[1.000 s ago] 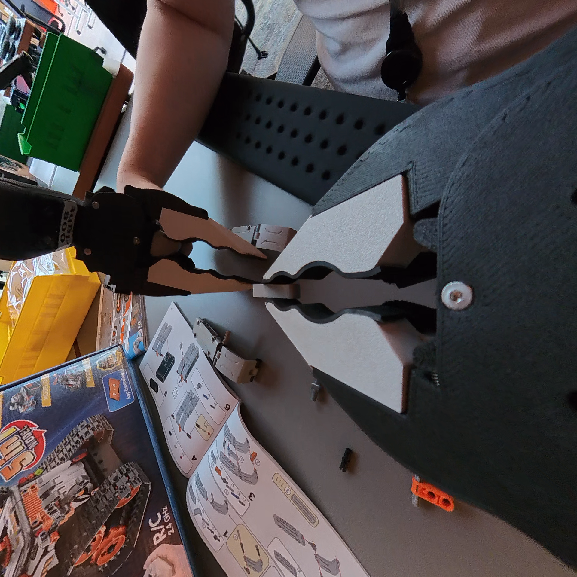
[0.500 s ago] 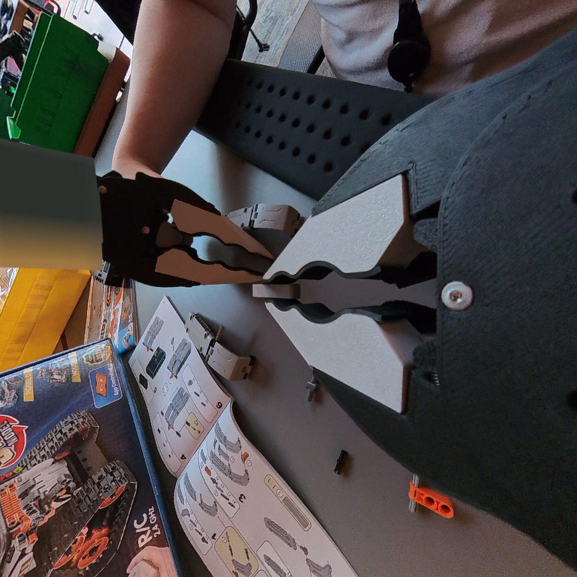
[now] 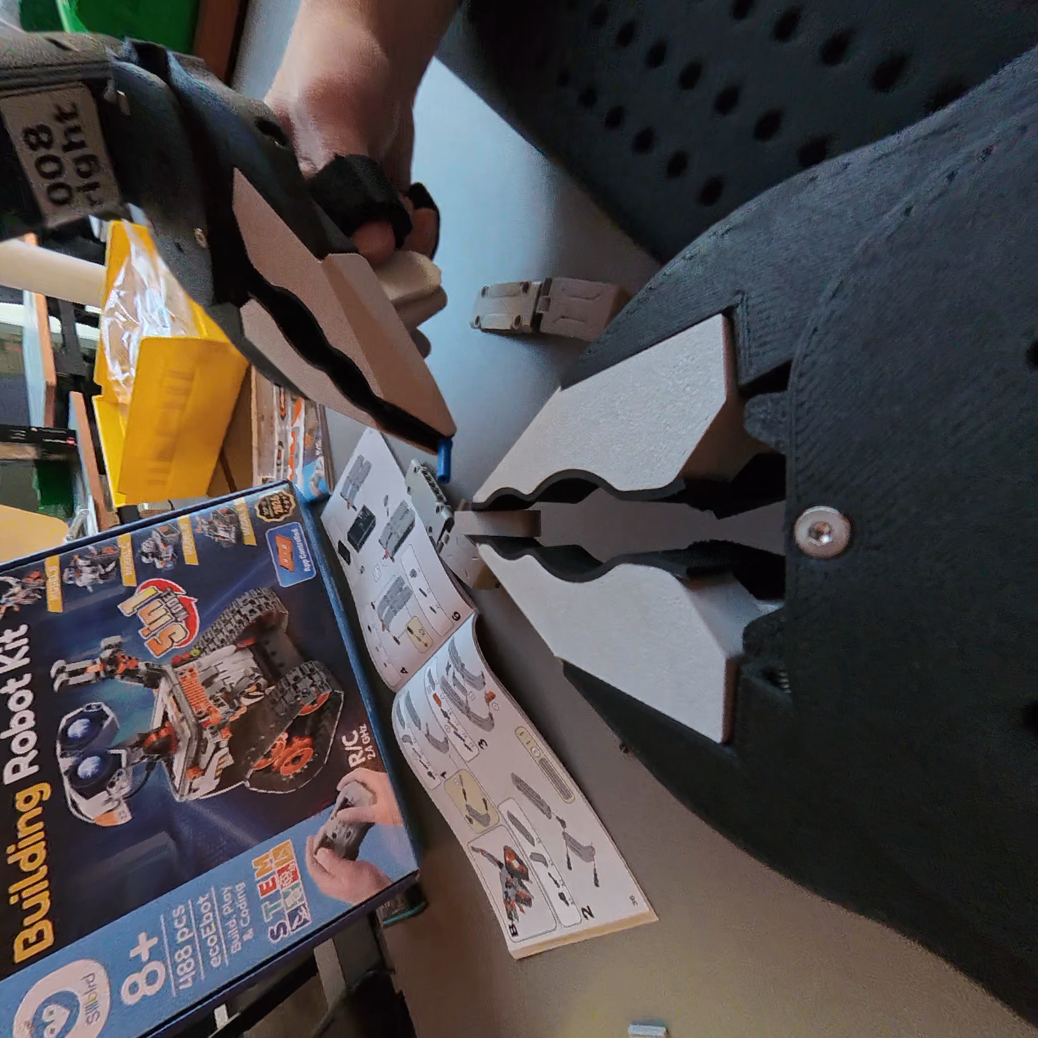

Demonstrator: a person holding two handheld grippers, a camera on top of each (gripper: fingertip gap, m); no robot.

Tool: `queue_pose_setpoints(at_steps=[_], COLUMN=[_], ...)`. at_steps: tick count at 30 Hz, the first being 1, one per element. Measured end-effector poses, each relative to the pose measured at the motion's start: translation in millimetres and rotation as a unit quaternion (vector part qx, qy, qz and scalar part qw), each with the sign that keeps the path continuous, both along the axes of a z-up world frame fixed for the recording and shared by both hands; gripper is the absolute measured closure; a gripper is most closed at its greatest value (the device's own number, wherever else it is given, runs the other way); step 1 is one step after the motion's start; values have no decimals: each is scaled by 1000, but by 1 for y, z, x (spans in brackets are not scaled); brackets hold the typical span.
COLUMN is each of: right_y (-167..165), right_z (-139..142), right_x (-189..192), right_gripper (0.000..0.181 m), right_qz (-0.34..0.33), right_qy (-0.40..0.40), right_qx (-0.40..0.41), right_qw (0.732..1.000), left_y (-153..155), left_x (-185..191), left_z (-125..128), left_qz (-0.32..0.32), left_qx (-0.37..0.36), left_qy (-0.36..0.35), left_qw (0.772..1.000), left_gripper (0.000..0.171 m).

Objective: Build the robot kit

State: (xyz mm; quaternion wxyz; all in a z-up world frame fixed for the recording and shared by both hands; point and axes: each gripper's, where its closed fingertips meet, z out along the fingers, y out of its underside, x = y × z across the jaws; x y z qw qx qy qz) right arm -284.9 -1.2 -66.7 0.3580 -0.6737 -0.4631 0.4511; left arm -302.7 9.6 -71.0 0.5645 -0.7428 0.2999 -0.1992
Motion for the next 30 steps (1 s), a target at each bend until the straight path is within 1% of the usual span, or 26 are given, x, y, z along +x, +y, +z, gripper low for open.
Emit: queue_pose_setpoints(at_steps=[4, 7, 9, 14, 17, 21, 25, 30], right_y=[1, 1, -2, -2, -3, -5, -11, -19], right_z=[1, -3, -3, -7, -8, -8, -6, -3], right_x=[1, 0, -2, -3, -2, -2, -2, 2], right_gripper=[178, 177, 178, 177, 177, 177, 177, 178], right_qz=[-36, -33, -22, -24, -22, -14, -11, -2], right_qy=[14, 10, 17, 13, 23, 56, 103, 141], right_qx=[-19, -31, -49, -66, -93, -161, -228, -266], right_qw=[999, 999, 998, 997, 995, 985, 968, 953], left_y=[-2, -3, -3, -5, -4, -6, -10, -17], left_x=[6, 6, 6, 8, 9, 10, 11, 16], left_z=[4, 5, 5, 2, 1, 2, 4, 7], left_qz=[-13, -16, -17, -21, -23, -28, -45, -83], left_qx=[-9, -10, -8, -1, 1, 11, 20, 27], left_qy=[-34, -42, -41, -26, -20, -12, -16, -18], left_qw=[999, 999, 999, 999, 1000, 999, 999, 996], left_gripper=[165, 166, 166, 166, 166, 166, 166, 166])
